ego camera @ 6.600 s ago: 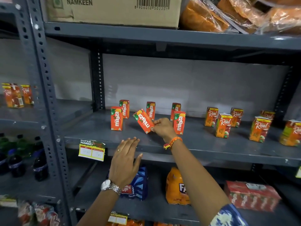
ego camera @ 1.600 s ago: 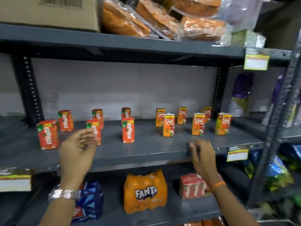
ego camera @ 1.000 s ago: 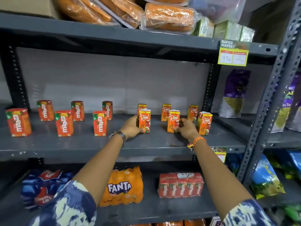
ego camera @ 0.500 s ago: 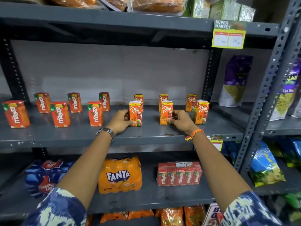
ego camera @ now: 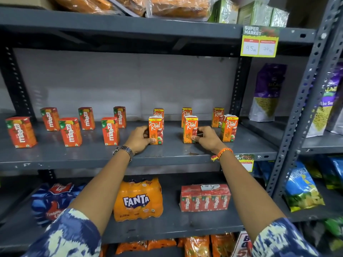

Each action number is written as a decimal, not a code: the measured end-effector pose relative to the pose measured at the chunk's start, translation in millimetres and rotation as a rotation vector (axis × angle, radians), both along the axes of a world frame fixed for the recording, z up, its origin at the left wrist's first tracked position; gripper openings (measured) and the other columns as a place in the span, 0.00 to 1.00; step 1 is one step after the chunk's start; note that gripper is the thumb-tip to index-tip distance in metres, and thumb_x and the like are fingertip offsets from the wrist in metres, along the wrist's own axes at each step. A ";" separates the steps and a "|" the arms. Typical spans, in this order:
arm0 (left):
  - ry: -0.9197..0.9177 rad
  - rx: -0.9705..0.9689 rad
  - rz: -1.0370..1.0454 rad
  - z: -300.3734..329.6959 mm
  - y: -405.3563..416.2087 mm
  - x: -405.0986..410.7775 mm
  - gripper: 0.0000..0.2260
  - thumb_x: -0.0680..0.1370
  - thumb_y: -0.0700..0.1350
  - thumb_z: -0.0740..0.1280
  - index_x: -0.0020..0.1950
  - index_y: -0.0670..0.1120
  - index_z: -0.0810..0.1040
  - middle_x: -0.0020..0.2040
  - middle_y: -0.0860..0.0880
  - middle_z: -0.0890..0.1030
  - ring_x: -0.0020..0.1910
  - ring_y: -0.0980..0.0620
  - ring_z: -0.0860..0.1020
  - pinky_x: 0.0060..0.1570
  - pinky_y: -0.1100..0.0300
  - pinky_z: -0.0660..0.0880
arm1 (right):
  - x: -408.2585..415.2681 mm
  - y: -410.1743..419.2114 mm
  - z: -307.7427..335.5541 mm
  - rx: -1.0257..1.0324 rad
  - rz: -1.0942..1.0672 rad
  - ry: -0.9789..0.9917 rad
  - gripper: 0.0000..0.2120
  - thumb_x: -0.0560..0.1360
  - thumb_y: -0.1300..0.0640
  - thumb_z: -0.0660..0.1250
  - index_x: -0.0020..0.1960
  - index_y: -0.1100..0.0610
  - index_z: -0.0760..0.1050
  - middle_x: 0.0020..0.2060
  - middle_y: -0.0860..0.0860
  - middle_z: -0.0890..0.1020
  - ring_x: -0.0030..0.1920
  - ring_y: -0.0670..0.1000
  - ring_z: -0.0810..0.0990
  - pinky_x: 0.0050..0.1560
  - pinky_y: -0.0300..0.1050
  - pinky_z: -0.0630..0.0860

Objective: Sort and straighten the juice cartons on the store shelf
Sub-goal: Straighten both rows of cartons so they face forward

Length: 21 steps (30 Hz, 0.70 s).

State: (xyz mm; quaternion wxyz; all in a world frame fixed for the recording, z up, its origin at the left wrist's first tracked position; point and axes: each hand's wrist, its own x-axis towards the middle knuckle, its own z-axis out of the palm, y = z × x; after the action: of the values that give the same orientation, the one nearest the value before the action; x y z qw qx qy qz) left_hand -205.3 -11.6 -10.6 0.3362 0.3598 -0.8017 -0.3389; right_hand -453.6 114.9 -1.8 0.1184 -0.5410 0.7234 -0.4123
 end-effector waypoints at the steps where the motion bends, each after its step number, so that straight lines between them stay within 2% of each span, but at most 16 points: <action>1: -0.004 0.001 0.003 0.0 0.1 -0.1 0.22 0.73 0.40 0.73 0.66 0.44 0.74 0.62 0.45 0.81 0.59 0.50 0.80 0.64 0.49 0.75 | 0.0 0.1 -0.3 -0.005 -0.001 -0.003 0.20 0.76 0.58 0.69 0.67 0.61 0.75 0.60 0.55 0.82 0.64 0.55 0.78 0.68 0.56 0.72; 5: -0.020 0.018 0.019 3.4 4.4 2.5 0.25 0.72 0.41 0.74 0.68 0.44 0.73 0.63 0.46 0.81 0.61 0.49 0.79 0.65 0.47 0.73 | -3.3 -1.1 0.3 -0.003 0.010 -0.038 0.22 0.74 0.57 0.72 0.66 0.60 0.76 0.59 0.53 0.83 0.62 0.53 0.80 0.67 0.58 0.73; 7: -0.045 0.048 0.023 5.5 12.2 9.0 0.32 0.71 0.44 0.75 0.72 0.44 0.68 0.67 0.45 0.78 0.65 0.47 0.77 0.66 0.48 0.72 | -4.2 6.4 1.4 -0.030 0.037 -0.068 0.27 0.71 0.55 0.75 0.67 0.59 0.75 0.61 0.50 0.82 0.62 0.51 0.80 0.67 0.57 0.74; 9: -0.071 0.050 0.064 2.4 24.4 19.3 0.41 0.70 0.47 0.76 0.78 0.44 0.59 0.72 0.44 0.73 0.69 0.45 0.73 0.68 0.47 0.70 | -5.6 25.1 5.1 -0.209 0.005 -0.144 0.31 0.68 0.57 0.77 0.69 0.60 0.73 0.62 0.48 0.80 0.59 0.48 0.79 0.63 0.49 0.77; 10: -0.084 0.003 0.117 -2.3 32.4 26.1 0.41 0.71 0.50 0.75 0.79 0.44 0.58 0.73 0.44 0.72 0.70 0.45 0.72 0.68 0.47 0.70 | -10.7 35.6 6.3 -0.359 -0.064 -0.206 0.29 0.67 0.60 0.78 0.66 0.60 0.75 0.58 0.49 0.81 0.55 0.47 0.81 0.58 0.43 0.79; 11: -0.089 -0.079 0.178 -8.3 40.0 32.2 0.39 0.73 0.53 0.73 0.78 0.45 0.59 0.73 0.45 0.72 0.70 0.45 0.72 0.68 0.48 0.70 | -20.0 46.7 8.3 -0.521 -0.156 -0.265 0.25 0.67 0.63 0.78 0.63 0.60 0.77 0.53 0.51 0.83 0.50 0.46 0.82 0.53 0.39 0.80; 13: -0.072 -0.297 0.248 -22.7 56.9 42.3 0.31 0.77 0.60 0.65 0.75 0.46 0.65 0.71 0.46 0.74 0.68 0.47 0.73 0.66 0.51 0.70 | -52.0 62.9 10.3 -0.719 -0.316 -0.336 0.21 0.66 0.65 0.78 0.57 0.61 0.79 0.43 0.52 0.83 0.43 0.47 0.81 0.48 0.38 0.80; 15: -0.100 -0.456 0.251 -39.6 69.2 46.7 0.28 0.79 0.64 0.56 0.73 0.48 0.67 0.69 0.47 0.75 0.67 0.48 0.73 0.66 0.51 0.69 | -86.9 67.0 9.8 -0.663 -0.361 -0.378 0.25 0.65 0.66 0.79 0.60 0.62 0.76 0.42 0.50 0.79 0.45 0.49 0.78 0.50 0.42 0.78; 18: -0.273 -0.635 0.308 -68.1 80.3 43.0 0.28 0.80 0.63 0.51 0.73 0.48 0.69 0.69 0.47 0.75 0.67 0.46 0.73 0.67 0.47 0.68 | -111.7 64.8 6.2 -0.317 -0.244 -0.372 0.33 0.66 0.71 0.75 0.69 0.66 0.67 0.52 0.55 0.77 0.55 0.54 0.75 0.60 0.51 0.76; 21: -0.327 -0.705 0.355 -78.1 85.0 37.7 0.27 0.80 0.62 0.51 0.71 0.47 0.72 0.70 0.47 0.76 0.67 0.45 0.73 0.67 0.47 0.65 | -120.8 57.4 2.2 -0.115 -0.090 -0.273 0.29 0.69 0.71 0.73 0.68 0.64 0.69 0.59 0.57 0.81 0.61 0.55 0.79 0.67 0.57 0.73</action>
State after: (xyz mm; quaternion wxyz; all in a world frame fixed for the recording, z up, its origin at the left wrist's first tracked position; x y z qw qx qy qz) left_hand -167.7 73.4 -88.7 0.3603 0.4042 -0.8369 0.0804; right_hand -574.4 172.3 0.4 0.1659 -0.4530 0.6993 -0.5274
